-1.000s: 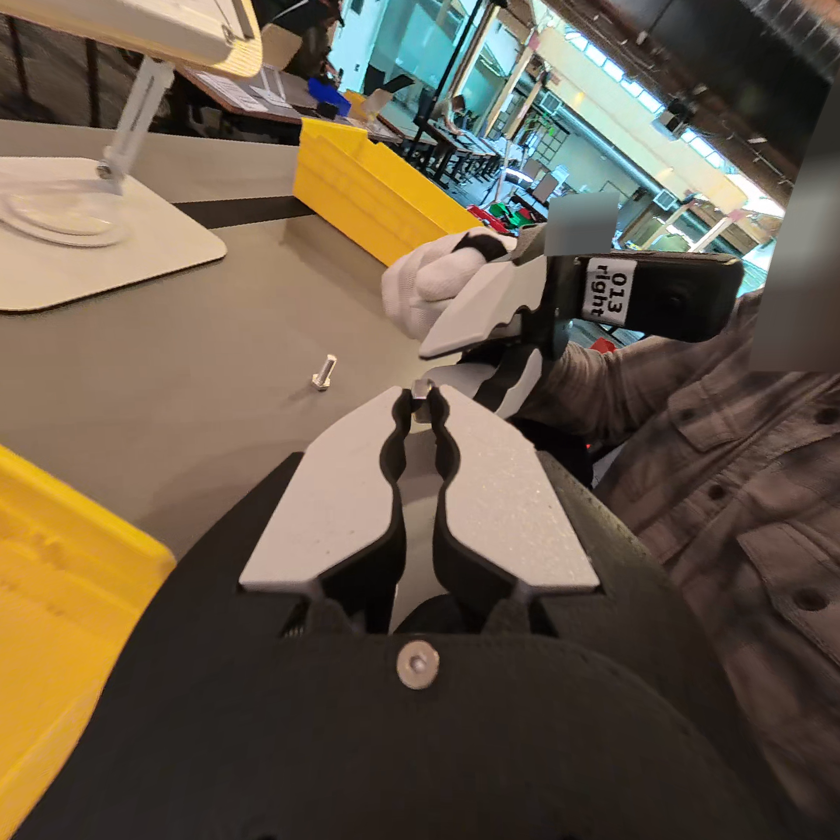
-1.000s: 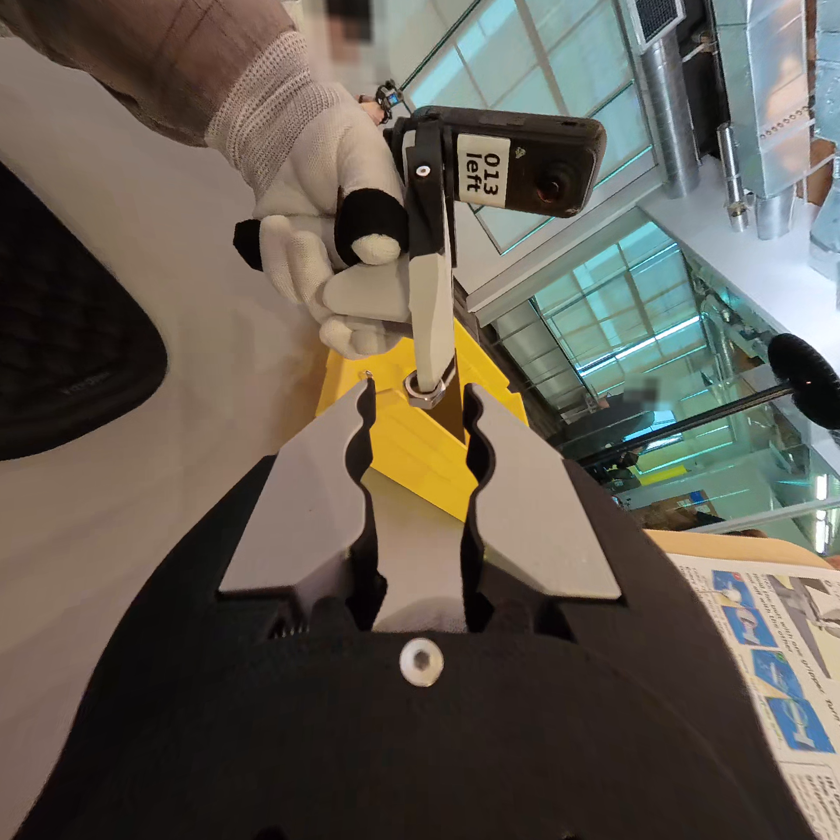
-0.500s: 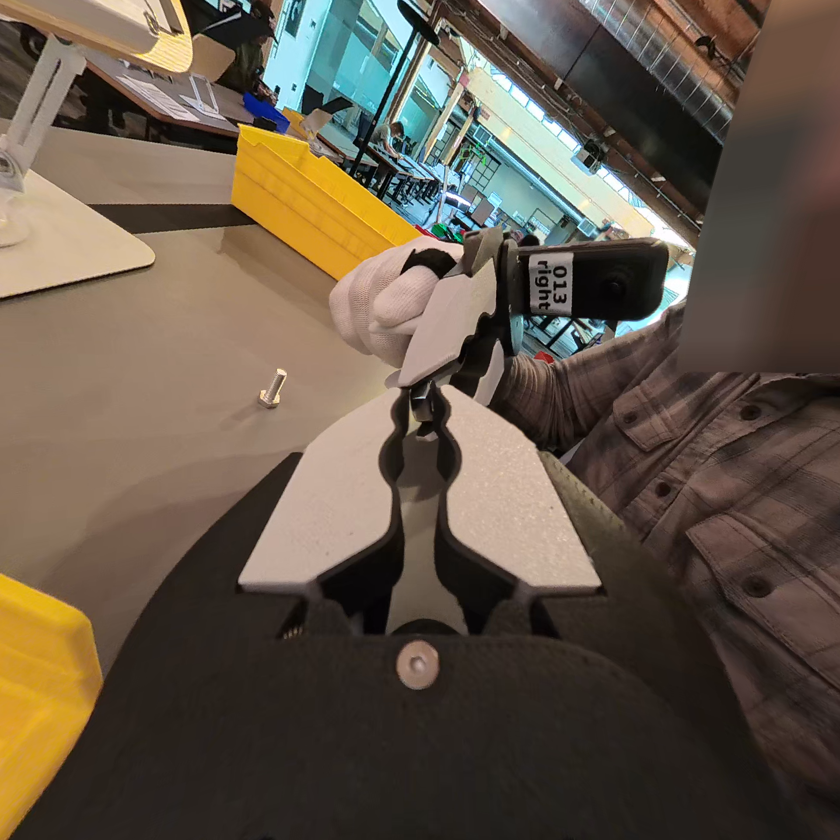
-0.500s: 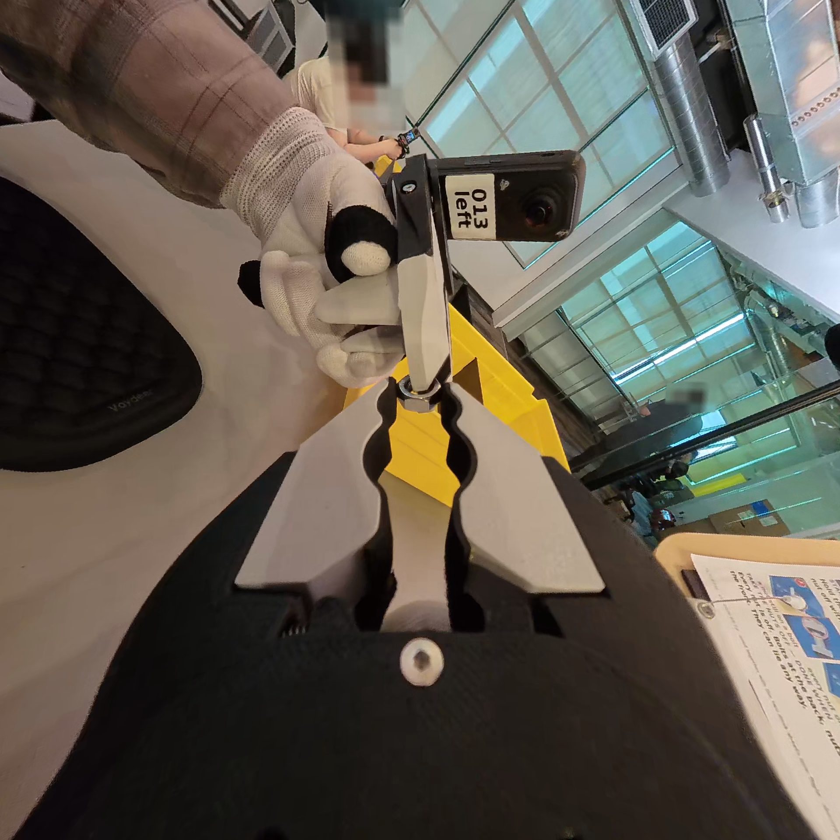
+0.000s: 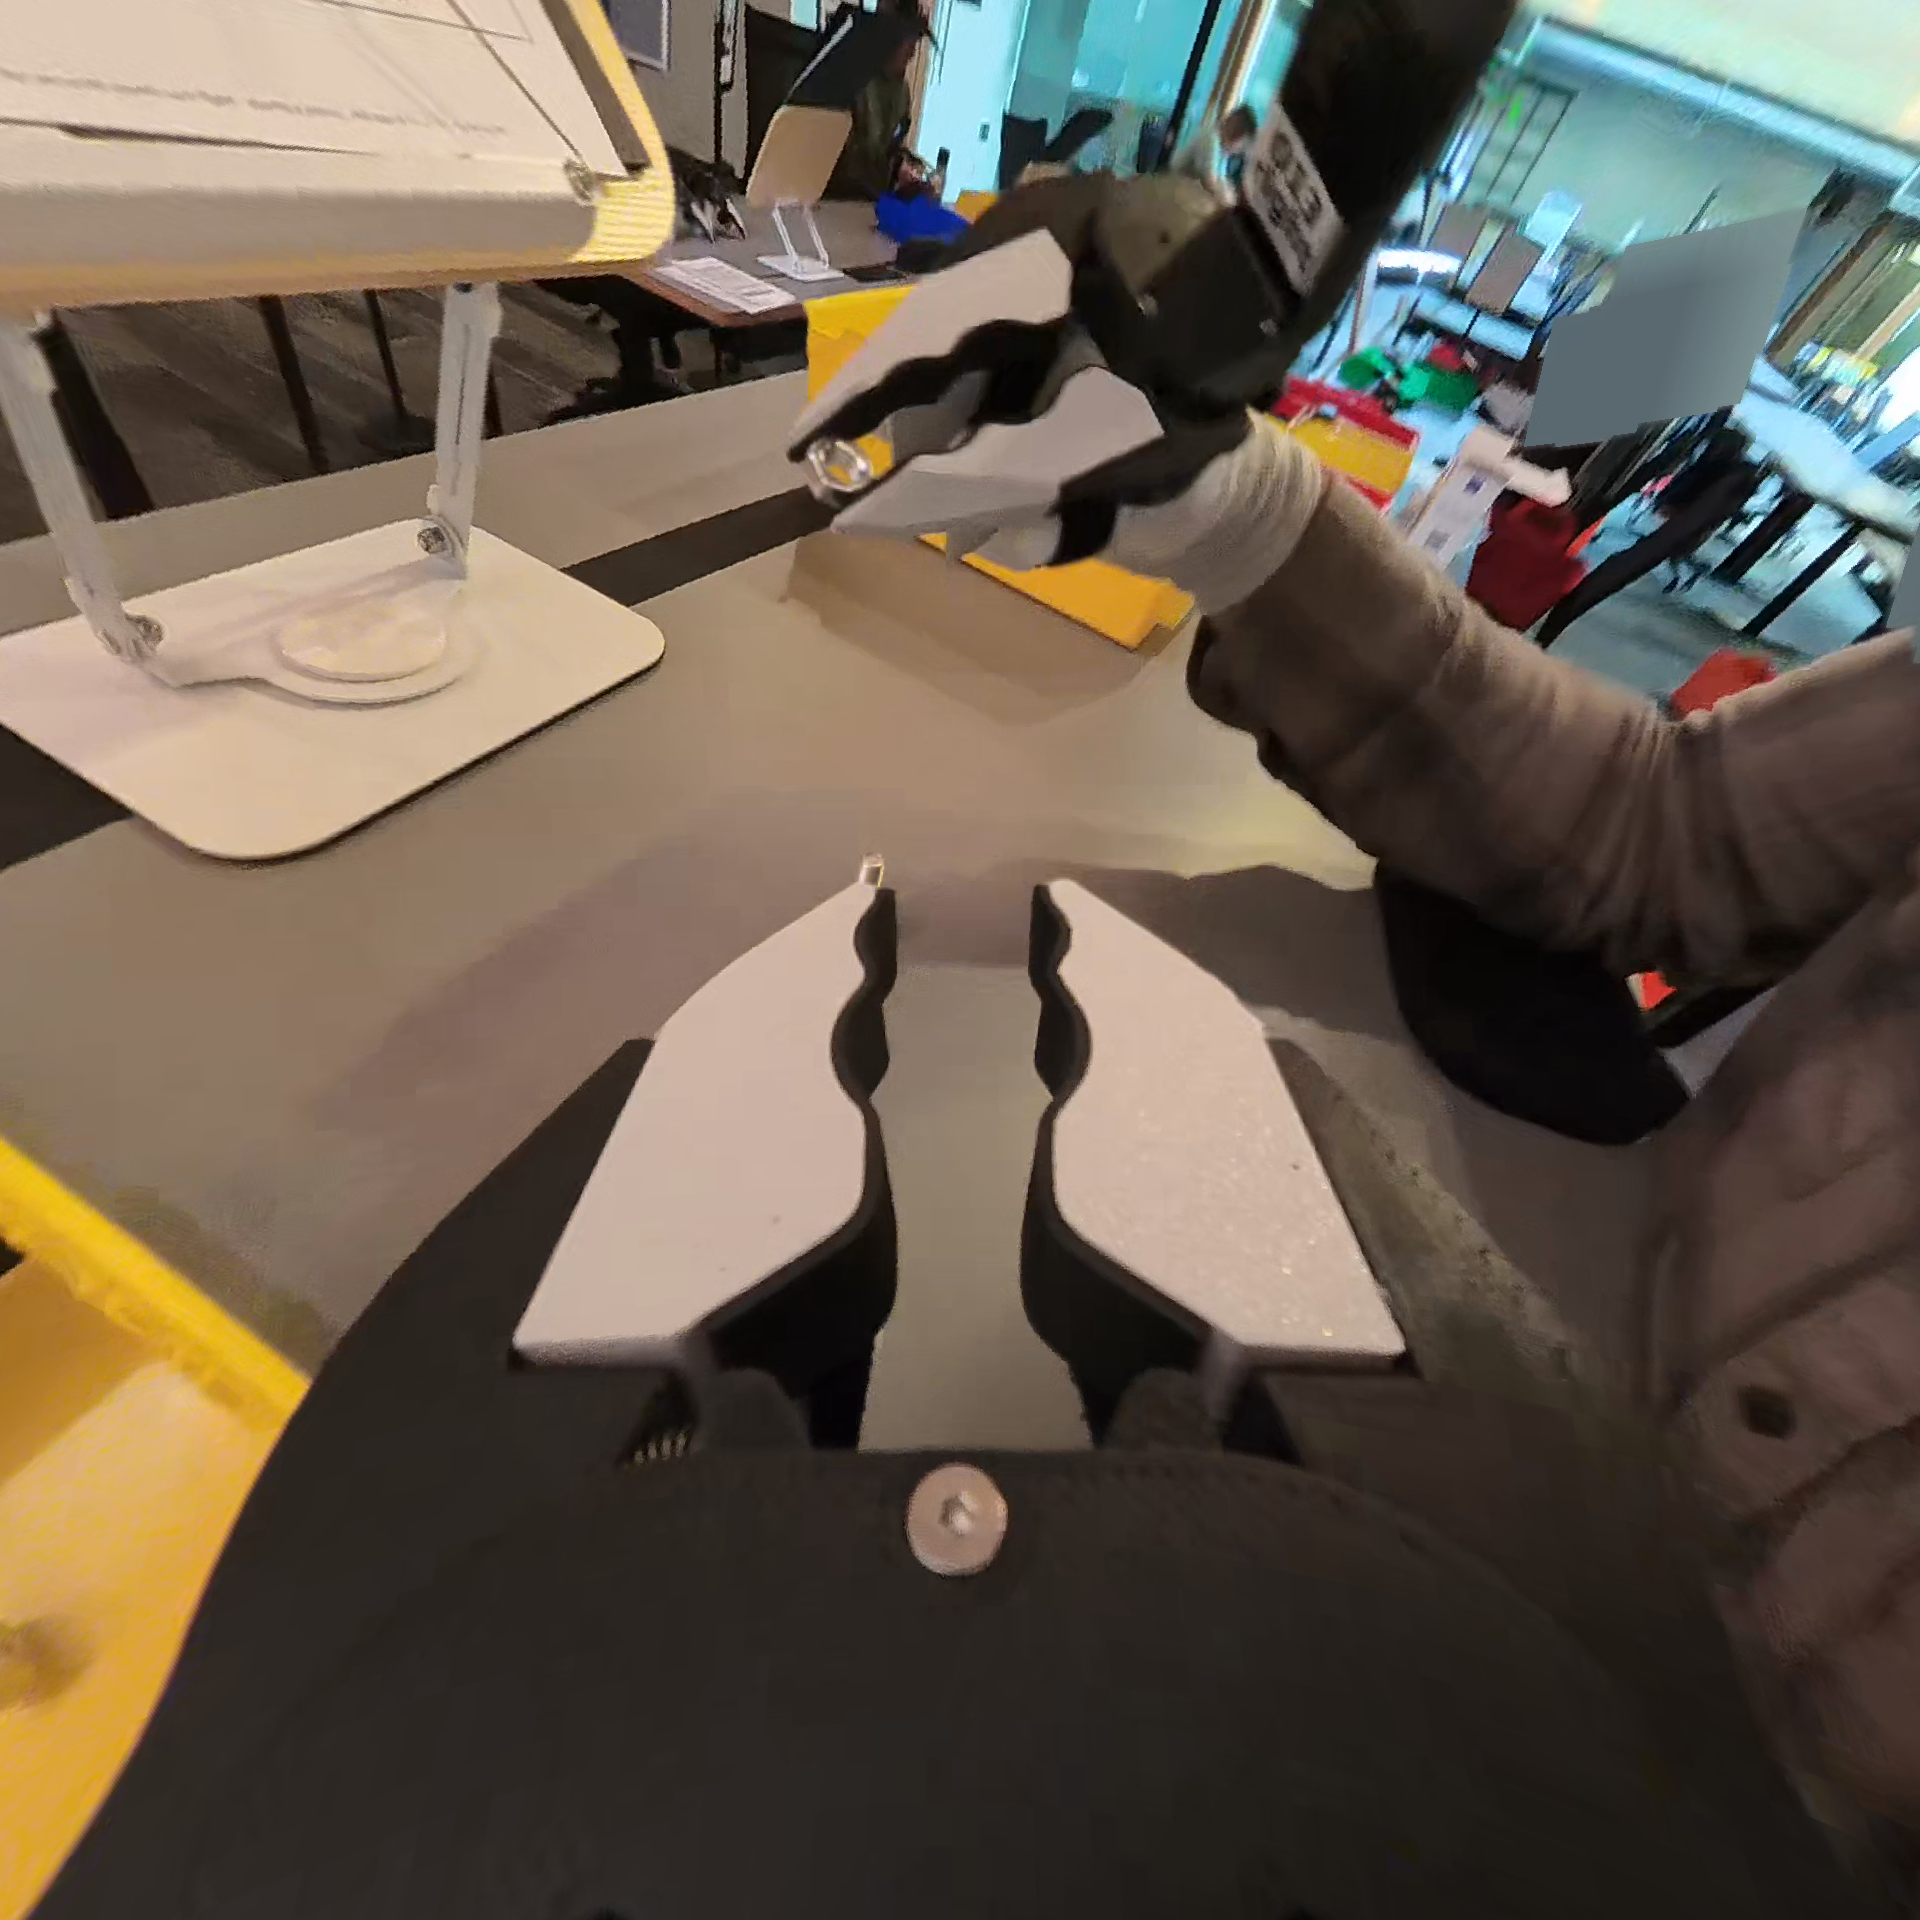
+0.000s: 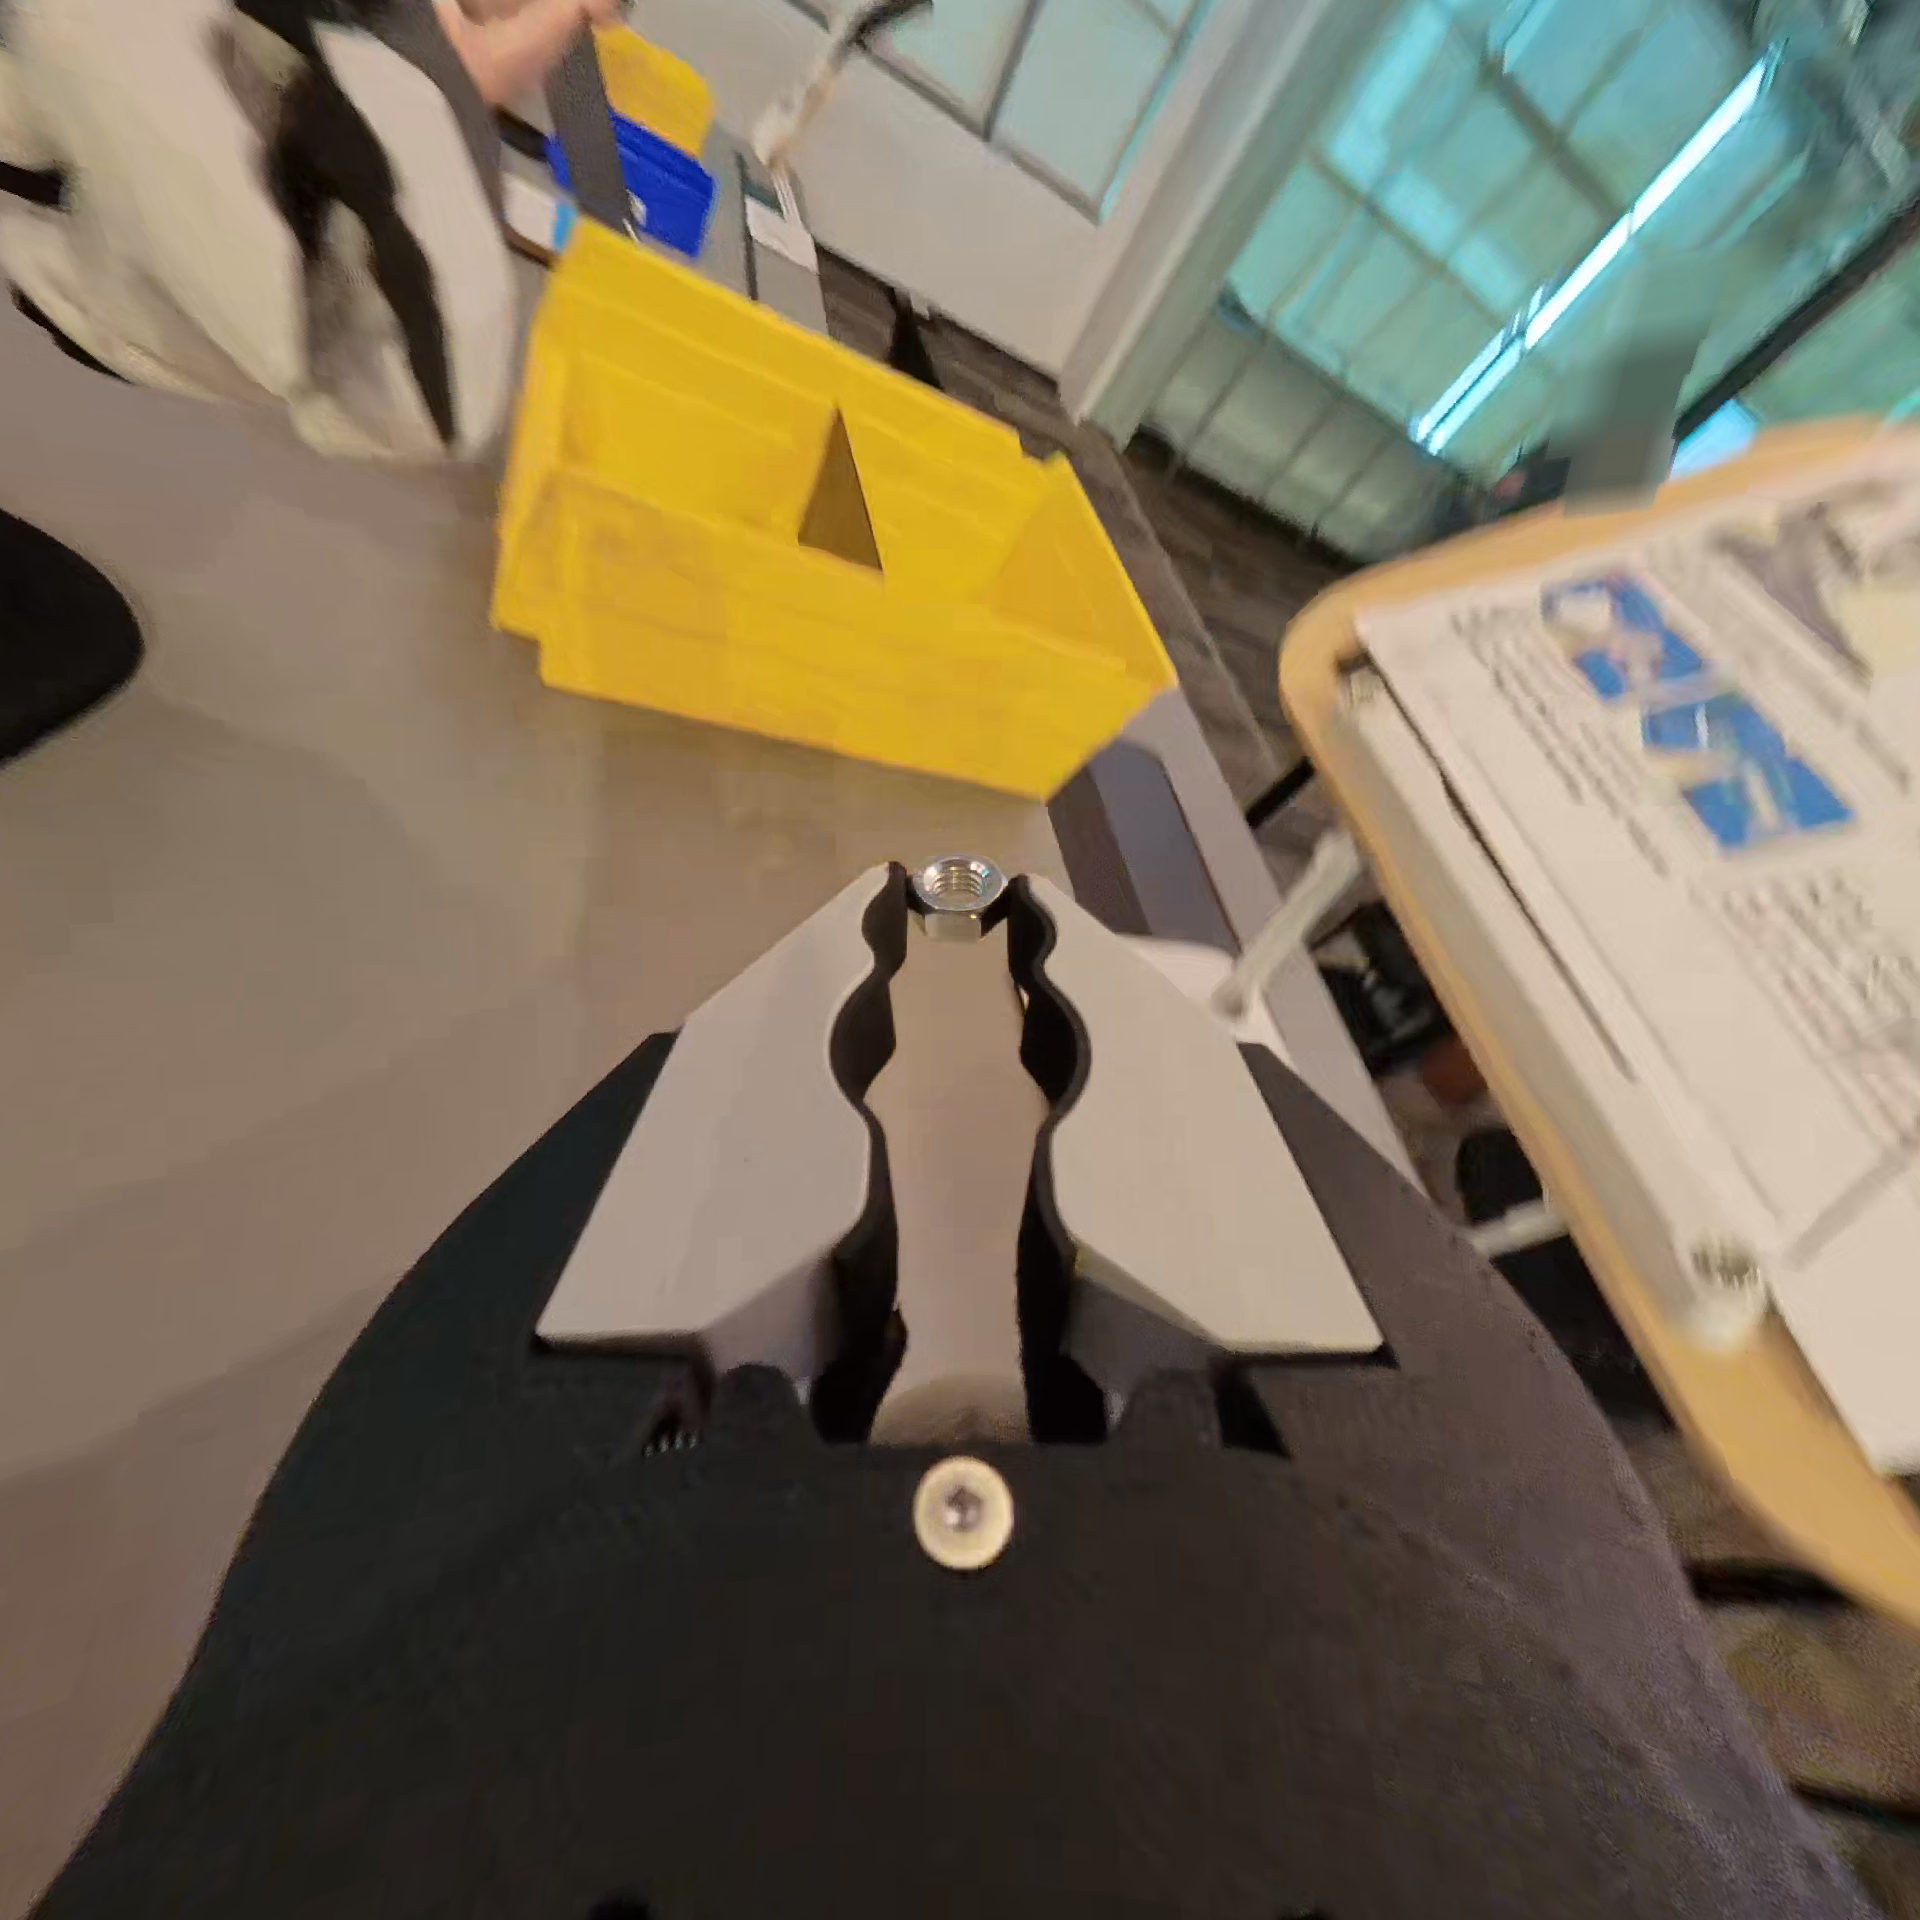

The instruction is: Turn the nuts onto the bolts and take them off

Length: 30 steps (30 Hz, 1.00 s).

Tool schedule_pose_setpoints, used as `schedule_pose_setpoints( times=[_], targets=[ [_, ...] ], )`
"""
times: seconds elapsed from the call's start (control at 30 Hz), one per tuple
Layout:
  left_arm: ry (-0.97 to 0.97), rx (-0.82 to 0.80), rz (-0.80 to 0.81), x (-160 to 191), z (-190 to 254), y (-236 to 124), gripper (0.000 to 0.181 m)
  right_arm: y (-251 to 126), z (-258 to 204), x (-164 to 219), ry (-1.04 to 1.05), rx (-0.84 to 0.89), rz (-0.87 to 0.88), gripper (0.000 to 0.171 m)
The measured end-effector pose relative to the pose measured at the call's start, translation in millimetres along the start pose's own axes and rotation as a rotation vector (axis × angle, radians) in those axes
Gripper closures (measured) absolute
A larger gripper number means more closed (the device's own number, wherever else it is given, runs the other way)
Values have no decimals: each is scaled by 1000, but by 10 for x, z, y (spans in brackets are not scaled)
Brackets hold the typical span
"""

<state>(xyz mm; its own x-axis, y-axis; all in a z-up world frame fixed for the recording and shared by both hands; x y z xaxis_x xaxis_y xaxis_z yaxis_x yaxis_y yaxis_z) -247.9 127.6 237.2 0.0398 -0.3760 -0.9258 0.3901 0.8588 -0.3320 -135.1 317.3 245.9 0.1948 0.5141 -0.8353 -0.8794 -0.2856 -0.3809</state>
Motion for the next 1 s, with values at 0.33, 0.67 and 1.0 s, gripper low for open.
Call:
schedule_pose_setpoints(
  times=[0.33, 0.67, 1.0],
  targets=[
    [231, -44, -137, -110, 120, 774, 155, 17, -266, 1010, 264, -335, -273, 154],
    [398, -157, -140, -457, -116, 1521, 156, 233, -493, 1267, 302, -458, -381, 154],
    [405, -161, -154, -255, -385, 1790, 160, 183, -505, 1289, 334, -470, -361, 151]
  ],
)
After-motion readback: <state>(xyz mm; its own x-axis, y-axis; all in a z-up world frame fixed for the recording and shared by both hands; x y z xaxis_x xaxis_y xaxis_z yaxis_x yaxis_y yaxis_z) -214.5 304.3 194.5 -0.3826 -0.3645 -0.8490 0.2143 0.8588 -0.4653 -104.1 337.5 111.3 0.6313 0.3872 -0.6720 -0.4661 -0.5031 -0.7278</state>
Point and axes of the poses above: each gripper's, where its closed fingertips meet, y out along the fingers, x out of its underside, z = x × y across the jaws, the point moved 6 cm from there along -y, back along the fingers, and after that the axes turned 10 degrees about -x, right-handed, at the moved point
